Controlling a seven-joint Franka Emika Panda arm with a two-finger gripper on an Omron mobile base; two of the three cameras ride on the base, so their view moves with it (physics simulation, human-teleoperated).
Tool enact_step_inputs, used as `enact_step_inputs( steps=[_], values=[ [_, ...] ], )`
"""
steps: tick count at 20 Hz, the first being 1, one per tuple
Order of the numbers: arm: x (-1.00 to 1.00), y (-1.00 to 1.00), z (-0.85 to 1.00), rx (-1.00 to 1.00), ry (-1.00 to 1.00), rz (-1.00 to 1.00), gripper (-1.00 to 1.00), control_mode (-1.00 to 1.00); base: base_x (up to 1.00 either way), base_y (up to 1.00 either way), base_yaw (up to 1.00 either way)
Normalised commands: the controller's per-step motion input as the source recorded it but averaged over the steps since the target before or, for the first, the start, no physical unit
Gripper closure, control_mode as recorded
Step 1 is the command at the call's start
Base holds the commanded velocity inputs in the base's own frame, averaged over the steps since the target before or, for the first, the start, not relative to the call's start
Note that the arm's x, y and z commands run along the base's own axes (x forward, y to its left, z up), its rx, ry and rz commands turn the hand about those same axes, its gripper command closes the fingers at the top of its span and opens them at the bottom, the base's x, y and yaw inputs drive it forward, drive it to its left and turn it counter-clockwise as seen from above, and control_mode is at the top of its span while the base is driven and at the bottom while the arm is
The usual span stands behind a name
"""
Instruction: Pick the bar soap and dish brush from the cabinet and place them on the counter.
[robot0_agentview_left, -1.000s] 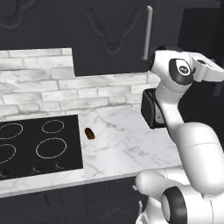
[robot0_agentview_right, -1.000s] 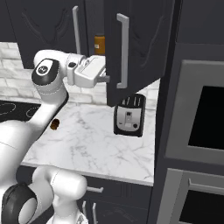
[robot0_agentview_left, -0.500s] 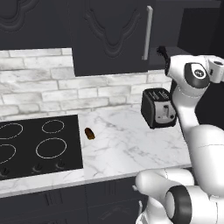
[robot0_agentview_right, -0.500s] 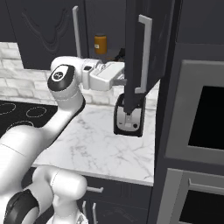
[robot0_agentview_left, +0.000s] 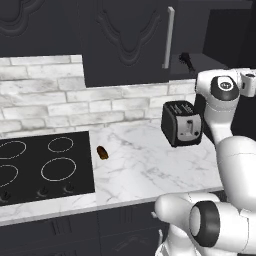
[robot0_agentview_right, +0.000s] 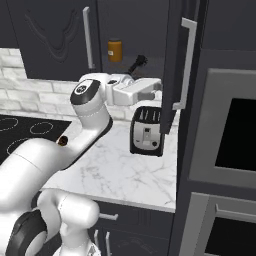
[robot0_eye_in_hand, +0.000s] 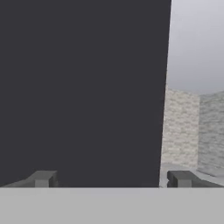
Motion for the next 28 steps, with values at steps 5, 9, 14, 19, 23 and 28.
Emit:
enact_step_inputs(
  steps=[5,9,14,19,23,28],
  values=[
    [0.06,-0.17,-0.01,-0.01,0.06,-0.11,-1.0,-1.0,0.0,0.0,0.0],
    [-0.22,-0.01,0.09,0.01,0.05,-0.01,-1.0,-1.0,0.0,0.0,0.0],
    [-0.45,0.0,0.09,0.0,0.02,0.03,-1.0,-1.0,0.0,0.0,0.0],
    [-0.45,0.08,0.06,0.0,0.01,0.04,-1.0,-1.0,0.0,0.0,0.0],
    [-0.12,0.38,0.0,0.0,0.0,0.03,-1.0,-1.0,0.0,0.0,0.0],
    [-0.06,0.55,0.0,0.0,0.0,0.01,-1.0,-1.0,0.0,0.0,0.0]
  ],
)
